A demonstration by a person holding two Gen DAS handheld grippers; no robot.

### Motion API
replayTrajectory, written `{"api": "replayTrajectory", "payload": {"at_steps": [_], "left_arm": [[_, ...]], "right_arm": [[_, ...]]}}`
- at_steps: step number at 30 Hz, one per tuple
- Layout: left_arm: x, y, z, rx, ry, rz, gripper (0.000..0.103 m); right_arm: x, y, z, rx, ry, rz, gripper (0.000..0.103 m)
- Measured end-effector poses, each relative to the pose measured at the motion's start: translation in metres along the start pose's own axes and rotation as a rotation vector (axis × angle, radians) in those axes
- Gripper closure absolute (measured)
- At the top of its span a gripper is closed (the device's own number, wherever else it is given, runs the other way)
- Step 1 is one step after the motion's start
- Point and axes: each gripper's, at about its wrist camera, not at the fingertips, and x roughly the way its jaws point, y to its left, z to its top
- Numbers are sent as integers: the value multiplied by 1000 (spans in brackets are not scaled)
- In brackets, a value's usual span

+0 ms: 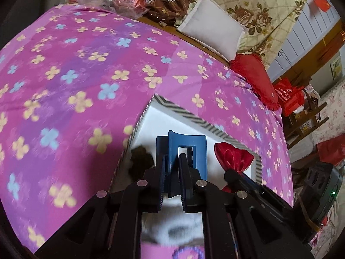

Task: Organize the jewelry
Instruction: 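Carry the claw clip and red bow into the tray and release both, then withdraw both tools from the tray toward the beaded bracelets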

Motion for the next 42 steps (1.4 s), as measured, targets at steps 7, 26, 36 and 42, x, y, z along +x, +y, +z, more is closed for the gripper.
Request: {"api": "replayTrajectory", "payload": {"at_steps": [7, 26, 36, 42], "left_arm": [[39, 4, 17, 13, 33, 23, 103], [10, 7, -1, 92, -26, 76, 81], [-40, 2, -53, 202, -92, 185, 81], [-52, 4, -86, 216, -105, 246, 81]], "right_arm": [[44, -21, 14, 81, 43, 4, 86], [29, -37, -2, 128, 27, 80, 48], [-22, -33, -39, 67, 40, 52, 48], [-58, -24, -73, 1, 38, 16, 47]]}}
